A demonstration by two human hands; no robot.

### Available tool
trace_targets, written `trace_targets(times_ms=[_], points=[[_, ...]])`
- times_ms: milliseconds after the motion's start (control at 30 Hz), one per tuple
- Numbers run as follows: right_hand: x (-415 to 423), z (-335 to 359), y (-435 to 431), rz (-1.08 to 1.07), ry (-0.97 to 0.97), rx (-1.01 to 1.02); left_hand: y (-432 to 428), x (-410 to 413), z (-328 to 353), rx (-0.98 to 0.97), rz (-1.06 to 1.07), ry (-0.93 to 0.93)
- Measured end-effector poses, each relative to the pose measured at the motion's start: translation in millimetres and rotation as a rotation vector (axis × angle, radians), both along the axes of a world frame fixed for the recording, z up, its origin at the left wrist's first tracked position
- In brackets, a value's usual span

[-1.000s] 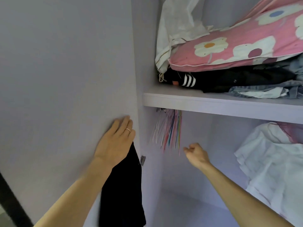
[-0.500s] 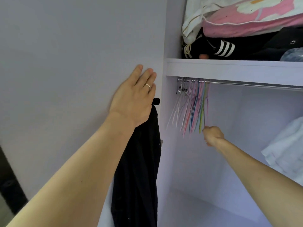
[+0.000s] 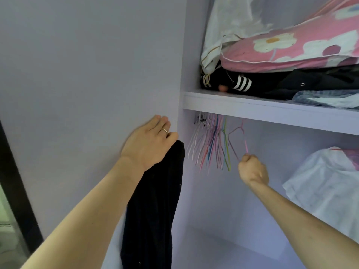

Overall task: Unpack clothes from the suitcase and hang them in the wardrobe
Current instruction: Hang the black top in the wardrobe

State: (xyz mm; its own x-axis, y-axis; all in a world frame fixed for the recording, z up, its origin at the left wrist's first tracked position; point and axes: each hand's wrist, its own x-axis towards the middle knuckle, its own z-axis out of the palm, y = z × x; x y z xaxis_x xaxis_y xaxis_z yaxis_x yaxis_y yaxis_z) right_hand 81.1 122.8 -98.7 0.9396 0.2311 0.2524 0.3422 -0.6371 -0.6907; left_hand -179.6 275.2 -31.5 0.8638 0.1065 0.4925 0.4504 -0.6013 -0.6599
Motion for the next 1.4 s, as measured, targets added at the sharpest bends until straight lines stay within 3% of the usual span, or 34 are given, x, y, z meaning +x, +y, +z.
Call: trace_targets(times_ms=[133, 200, 267, 400, 467, 633, 767, 900, 1000, 1200, 1300, 1400], points=[[-15.7, 18.9, -51.1, 0.028, 0.039, 0.001, -1.5, -9.2, 20.1, -0.042, -0.151, -0.132], [-26.7, 28.9, -95.0, 0.049, 0.075, -0.031, -12.6, -9.4, 27.6, -0.241, -0.162, -0.131], [-45.3, 43.4, -142.0, 0.099, 0.093, -0.072, -31.3, -5.6, 22.6, -0.555, -0.103, -0.211], [-84.8, 71.8, -236.0, 0.129, 0.158, 0.026, -105.0, 16.0, 4.5, -1.582, -0.024, -0.508], [-98.7, 75.4, -267.2, 0.137, 0.217, 0.109, -145.4, 30.2, -9.6, -1.803, -0.029, -0.493], [-138.6, 78.9, -319.2, 0.170, 0.428, 0.413, -236.7, 50.1, -39.6, -2.263, 0.143, -0.184], [-170.7, 52.6, -355.6, 0.172, 0.534, 0.449, -282.6, 58.2, -53.7, -2.684, 0.141, -0.294], [-185.3, 25.7, -389.9, 0.211, 0.568, 0.402, -308.9, 62.9, -57.6, -2.628, -0.001, -0.268], [-175.5, 31.1, -406.4, 0.315, 0.651, 0.401, -324.7, 64.9, -53.1, -2.506, -0.066, 0.006], [-116.1, 62.9, -427.5, 0.131, 0.948, 1.038, -366.5, 74.6, -26.7, -2.165, -0.143, 0.484], [-95.0, 63.2, -454.2, 0.000, 0.811, 1.044, -381.5, 78.7, -15.4, -2.085, -0.193, 0.493], [-90.8, 58.9, -467.3, -0.003, 0.646, 0.866, -383.4, 87.5, -5.1, -2.000, -0.225, 0.474]])
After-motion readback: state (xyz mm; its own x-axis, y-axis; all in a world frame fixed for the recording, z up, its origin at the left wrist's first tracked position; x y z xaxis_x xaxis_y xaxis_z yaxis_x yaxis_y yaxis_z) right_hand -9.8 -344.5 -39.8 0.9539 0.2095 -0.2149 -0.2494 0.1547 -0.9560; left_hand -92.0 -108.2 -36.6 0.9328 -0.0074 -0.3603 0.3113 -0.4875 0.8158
